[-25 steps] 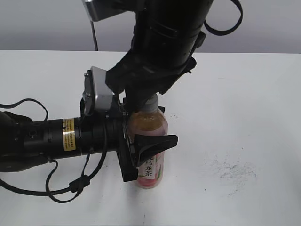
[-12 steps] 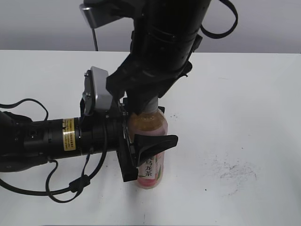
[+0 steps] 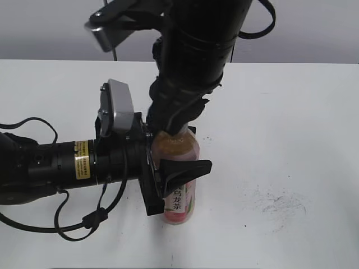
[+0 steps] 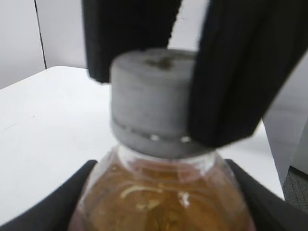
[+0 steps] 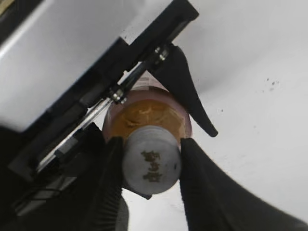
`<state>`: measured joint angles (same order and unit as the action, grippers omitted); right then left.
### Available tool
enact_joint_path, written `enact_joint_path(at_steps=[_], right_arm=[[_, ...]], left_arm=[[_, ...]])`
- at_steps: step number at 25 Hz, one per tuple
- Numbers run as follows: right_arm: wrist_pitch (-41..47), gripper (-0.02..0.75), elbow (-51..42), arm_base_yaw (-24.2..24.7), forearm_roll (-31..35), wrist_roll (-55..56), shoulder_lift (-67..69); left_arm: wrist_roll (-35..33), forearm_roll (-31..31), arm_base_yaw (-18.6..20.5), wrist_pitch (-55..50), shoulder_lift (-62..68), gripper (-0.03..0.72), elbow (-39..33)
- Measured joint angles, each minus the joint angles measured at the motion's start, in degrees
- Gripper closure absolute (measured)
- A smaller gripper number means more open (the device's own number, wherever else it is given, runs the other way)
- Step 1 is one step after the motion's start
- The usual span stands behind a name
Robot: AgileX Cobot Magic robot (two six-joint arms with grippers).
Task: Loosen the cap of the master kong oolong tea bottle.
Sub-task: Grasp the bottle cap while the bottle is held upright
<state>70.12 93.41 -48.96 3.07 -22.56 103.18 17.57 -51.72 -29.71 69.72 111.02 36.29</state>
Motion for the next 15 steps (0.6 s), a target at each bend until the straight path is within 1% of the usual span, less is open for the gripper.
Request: enact_joint_path(at_steps=[5, 8, 12, 15], right_arm=[[0.07, 0.465, -0.01, 0.0, -0.05, -17.01, 0.0], [0.01, 0.465, -0.01, 0.0, -0.05, -29.27, 0.0], [0.01, 0.465, -0.01, 0.0, -0.05, -49.62, 0.0], [-0.05, 0.465, -0.01, 0.0, 0.37, -67.38, 0.0]], left_arm=[[0.0, 0.0, 0.05, 0.0, 0.0, 0.242, 0.0], [0.0, 0.0, 0.05, 0.0, 0.0, 0.242, 0.0], [0.0, -0.04, 0.05, 0.0, 0.0, 0.242, 0.0], [0.0, -0.06, 0.05, 0.0, 0.0, 0.242, 0.0]])
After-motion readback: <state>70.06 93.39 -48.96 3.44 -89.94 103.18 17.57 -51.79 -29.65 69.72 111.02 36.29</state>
